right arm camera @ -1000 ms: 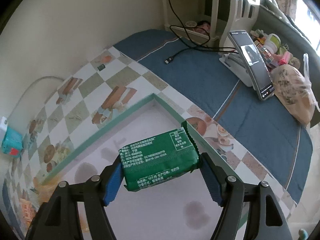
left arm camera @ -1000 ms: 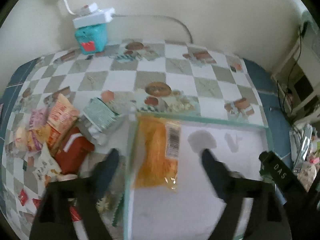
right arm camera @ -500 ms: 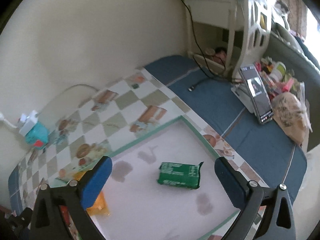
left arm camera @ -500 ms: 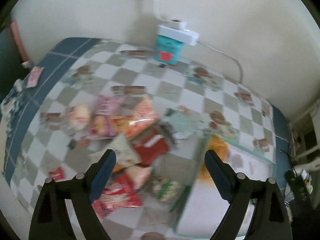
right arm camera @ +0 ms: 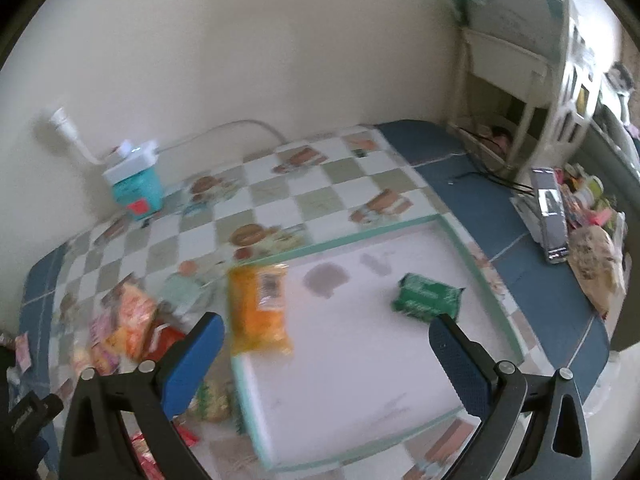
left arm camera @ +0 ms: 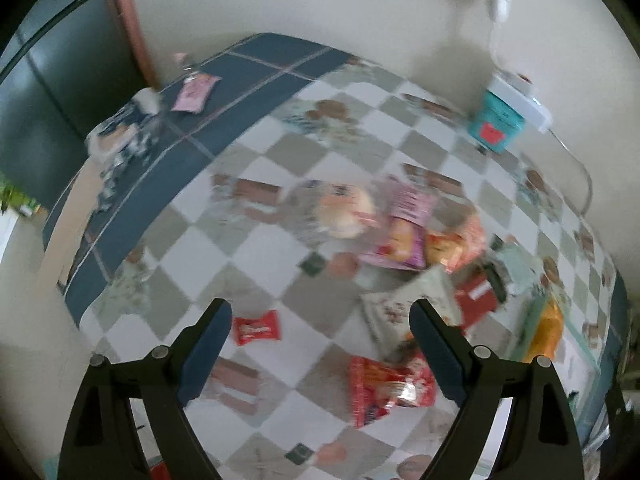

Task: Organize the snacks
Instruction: 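Move left gripper to small red candy while right gripper approaches red 'nice' bag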

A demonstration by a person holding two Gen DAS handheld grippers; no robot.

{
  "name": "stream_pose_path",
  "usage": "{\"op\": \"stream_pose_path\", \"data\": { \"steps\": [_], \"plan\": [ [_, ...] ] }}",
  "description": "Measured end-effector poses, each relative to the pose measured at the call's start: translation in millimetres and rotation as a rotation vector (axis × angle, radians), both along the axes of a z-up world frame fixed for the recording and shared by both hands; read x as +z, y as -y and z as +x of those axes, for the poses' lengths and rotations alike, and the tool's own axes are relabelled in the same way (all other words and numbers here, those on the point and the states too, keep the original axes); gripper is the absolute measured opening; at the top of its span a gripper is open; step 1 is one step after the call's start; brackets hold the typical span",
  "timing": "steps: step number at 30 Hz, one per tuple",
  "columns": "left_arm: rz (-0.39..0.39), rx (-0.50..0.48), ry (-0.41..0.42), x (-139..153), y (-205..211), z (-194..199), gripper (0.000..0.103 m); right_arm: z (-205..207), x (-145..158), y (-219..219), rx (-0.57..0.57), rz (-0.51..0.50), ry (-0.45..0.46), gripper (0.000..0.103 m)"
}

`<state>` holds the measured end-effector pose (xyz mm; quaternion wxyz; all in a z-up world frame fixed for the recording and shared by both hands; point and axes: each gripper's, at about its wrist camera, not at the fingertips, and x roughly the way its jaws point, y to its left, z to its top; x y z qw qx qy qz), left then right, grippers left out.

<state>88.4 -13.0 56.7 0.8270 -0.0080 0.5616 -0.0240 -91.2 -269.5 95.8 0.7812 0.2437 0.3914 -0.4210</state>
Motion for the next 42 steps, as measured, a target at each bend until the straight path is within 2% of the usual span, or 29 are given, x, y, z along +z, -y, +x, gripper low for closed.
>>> {"op": "stream_pose_path", "data": {
  "steps": [5,9,14,17,22,27,31,35,42],
  "plan": [
    [0.000,0.050,0.022,5,-32,7,0.091,23,-3,-37,0.083,0.073,0.022,0.103],
    [0.009,0.067,0.020,4,-47,11,0.091,43,-3,-64,0.148,0.085,0.022,0.103],
    [-0.015,0.096,0.010,4,-67,14,0.091,54,-9,-79,0.171,0.120,0.022,0.103],
    [-0.015,0.114,-0.006,-2,-74,17,0.091,62,-24,-82,0.189,0.170,-0.009,0.103],
    [-0.037,0.127,-0.069,-19,-75,21,0.091,73,-66,-88,0.231,0.320,-0.084,0.103],
    [0.007,0.167,-0.110,-40,-70,23,0.091,76,-102,-92,0.224,0.452,-0.123,0.103],
    [0.011,0.153,-0.217,-72,-64,27,0.091,76,-114,-92,0.206,0.488,-0.121,0.103],
    [0.065,0.140,-0.259,-88,-59,28,0.091,77,-120,-92,0.189,0.514,-0.106,0.103],
    [0.015,0.239,-0.213,-73,-93,33,0.091,96,-121,-110,0.234,0.495,-0.111,0.103]
  ]
}}
